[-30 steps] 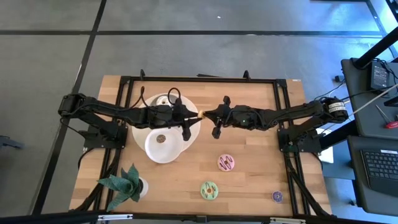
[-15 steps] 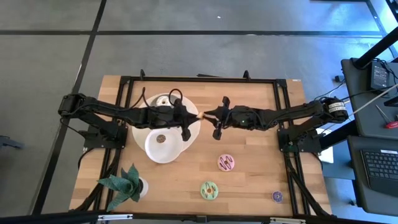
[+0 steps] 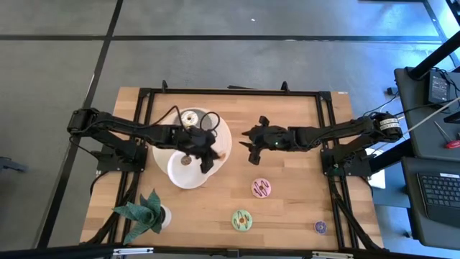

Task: Pick & Place donuts
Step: Put the small yellow donut on the white plate

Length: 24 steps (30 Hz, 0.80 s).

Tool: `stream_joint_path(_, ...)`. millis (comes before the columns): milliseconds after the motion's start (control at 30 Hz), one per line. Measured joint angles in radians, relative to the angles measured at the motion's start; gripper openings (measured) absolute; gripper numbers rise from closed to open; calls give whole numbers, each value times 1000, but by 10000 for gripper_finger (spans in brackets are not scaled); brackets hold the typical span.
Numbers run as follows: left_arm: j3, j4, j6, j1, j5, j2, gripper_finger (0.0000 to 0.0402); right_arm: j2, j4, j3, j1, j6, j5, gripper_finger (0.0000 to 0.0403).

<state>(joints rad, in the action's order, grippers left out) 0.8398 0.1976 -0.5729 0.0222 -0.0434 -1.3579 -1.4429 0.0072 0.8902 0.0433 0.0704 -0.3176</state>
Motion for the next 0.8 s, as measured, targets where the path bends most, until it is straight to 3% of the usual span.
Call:
stream_joint_path(133,0,166,-110,9,-57,0,18,0,-65,0,0,8,-2,168)
stream_joint_path(333,0,393,-215,43,-46,0,18,0,-79,0,0,27,-2,171)
stream_joint_path(800,1,431,-278,157,-42,-2,18,0,-79,0,0,27,-3,171)
